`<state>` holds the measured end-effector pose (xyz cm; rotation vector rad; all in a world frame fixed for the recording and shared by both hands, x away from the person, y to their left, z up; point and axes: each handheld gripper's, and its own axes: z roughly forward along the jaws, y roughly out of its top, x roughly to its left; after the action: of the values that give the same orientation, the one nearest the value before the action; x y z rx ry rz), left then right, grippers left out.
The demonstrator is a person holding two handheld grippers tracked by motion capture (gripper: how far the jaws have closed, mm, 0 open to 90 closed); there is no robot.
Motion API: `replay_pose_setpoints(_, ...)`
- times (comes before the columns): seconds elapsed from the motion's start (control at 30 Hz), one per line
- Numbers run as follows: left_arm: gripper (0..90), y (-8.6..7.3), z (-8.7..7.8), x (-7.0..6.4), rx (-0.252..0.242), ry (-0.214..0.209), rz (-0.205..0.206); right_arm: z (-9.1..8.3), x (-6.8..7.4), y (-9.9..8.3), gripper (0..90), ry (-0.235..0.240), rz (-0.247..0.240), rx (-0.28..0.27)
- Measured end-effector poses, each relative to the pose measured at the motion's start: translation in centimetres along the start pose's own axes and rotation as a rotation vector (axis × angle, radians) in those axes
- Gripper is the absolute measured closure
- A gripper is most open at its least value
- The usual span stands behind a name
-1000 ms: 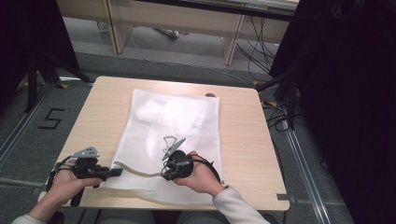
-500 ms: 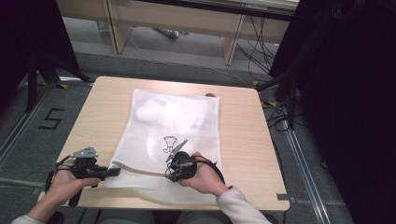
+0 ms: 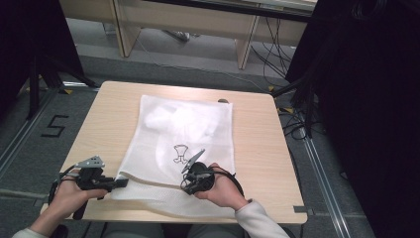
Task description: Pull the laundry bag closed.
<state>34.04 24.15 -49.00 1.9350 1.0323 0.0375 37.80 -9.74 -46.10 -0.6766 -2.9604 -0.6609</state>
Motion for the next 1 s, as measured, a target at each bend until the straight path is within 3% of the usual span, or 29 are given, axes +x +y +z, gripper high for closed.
replay_pose_setpoints(0.33, 86.1, 0.0, 0.1, 0.0, 0.007, 0.001, 0.006, 0.0, 0.3, 0.3, 82.5, -0.023, 0.008, 0.000)
replay_pose_setpoints(0.5, 86.1, -0.1, 0.2, -0.1, -0.009, 0.004, 0.001, 0.0, 0.9, 1.2, 82.4, -0.033, -0.088, 0.059)
replay_pose_setpoints(0.6, 86.1, 0.0, 0.1, 0.0, 0.008, 0.000, 0.002, -0.3, 0.8, 1.3, 82.4, -0.052, -0.091, 0.065)
replay_pose_setpoints(0.7, 86.1, 0.0, 0.0, 0.1, 0.010, 0.003, -0.002, -0.6, 0.4, 1.1, 82.5, -0.020, -0.071, 0.080)
replay_pose_setpoints(0.77, 86.1, 0.0, 0.0, 0.1, 0.009, -0.003, -0.005, -0.8, 0.2, 0.8, 82.5, -0.037, -0.056, 0.069)
replay_pose_setpoints(0.87, 86.1, 0.0, 0.1, 0.0, 0.007, -0.017, -0.004, -0.9, 0.0, 0.4, 82.6, -0.009, -0.027, 0.068)
replay_pose_setpoints(1.0, 86.1, 0.0, 0.2, -0.1, 0.011, -0.026, -0.006, -1.0, -0.1, 0.3, 82.5, -0.020, -0.029, 0.074)
